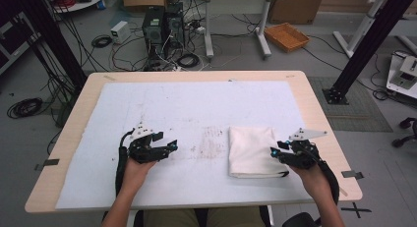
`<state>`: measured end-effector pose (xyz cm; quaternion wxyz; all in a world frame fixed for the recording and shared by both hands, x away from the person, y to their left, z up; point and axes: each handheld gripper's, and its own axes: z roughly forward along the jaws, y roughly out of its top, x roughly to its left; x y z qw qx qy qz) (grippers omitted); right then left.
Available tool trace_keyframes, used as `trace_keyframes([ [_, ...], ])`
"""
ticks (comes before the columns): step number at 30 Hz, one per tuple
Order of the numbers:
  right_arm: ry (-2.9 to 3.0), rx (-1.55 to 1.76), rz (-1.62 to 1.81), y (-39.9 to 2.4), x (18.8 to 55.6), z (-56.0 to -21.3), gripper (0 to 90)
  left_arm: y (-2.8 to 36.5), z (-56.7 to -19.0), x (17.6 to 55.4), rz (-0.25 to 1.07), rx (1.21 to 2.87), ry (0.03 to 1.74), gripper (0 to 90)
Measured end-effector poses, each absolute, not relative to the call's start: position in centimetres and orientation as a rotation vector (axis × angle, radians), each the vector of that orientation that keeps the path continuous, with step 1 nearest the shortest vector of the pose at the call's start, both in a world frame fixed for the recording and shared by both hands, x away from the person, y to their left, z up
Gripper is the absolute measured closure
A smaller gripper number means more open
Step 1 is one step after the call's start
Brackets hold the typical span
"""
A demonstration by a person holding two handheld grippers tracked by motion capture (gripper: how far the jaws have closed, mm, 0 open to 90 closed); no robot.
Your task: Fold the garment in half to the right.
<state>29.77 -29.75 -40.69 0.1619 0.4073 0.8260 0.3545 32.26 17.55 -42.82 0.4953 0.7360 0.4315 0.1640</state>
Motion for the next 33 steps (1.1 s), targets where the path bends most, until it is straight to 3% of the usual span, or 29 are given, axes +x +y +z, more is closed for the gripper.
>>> trace_keyframes([
  [3,2.434,1.157,0.887,-29.8,28.4,-41.8,65.3,17.5,-42.9,32.3,0.394,1.791,1.04,31.6],
  [5,2.454,1.169,0.83,-30.0,28.1,-42.4,75.5,17.4,-42.8,32.3,0.393,1.79,1.041,31.6],
  [6,2.458,1.187,0.843,-30.2,28.0,-42.6,85.5,17.5,-42.8,32.3,0.394,1.791,1.04,31.6],
  [15,2.451,1.205,0.742,-30.5,27.6,-42.4,87.1,17.6,-42.8,32.3,0.398,1.786,1.043,31.6],
  [17,2.456,1.21,0.748,-30.4,27.7,-42.4,80.1,17.7,-42.7,32.3,0.401,1.786,1.041,31.6],
  [19,2.433,1.231,0.776,-30.5,27.8,-42.1,61.0,17.8,-42.7,32.3,0.4,1.78,1.04,31.6],
  [24,2.267,1.192,0.939,-31.2,28.6,-40.7,30.9,18.0,-42.6,32.2,0.406,1.786,1.028,30.0],
  [28,2.182,1.144,1.064,-31.0,29.9,-39.7,21.2,18.1,-42.5,32.3,0.406,1.784,1.007,28.1],
  [33,2.169,1.105,1.186,-30.2,31.5,-39.4,20.8,18.8,-42.4,32.2,0.404,1.784,0.988,26.5],
])
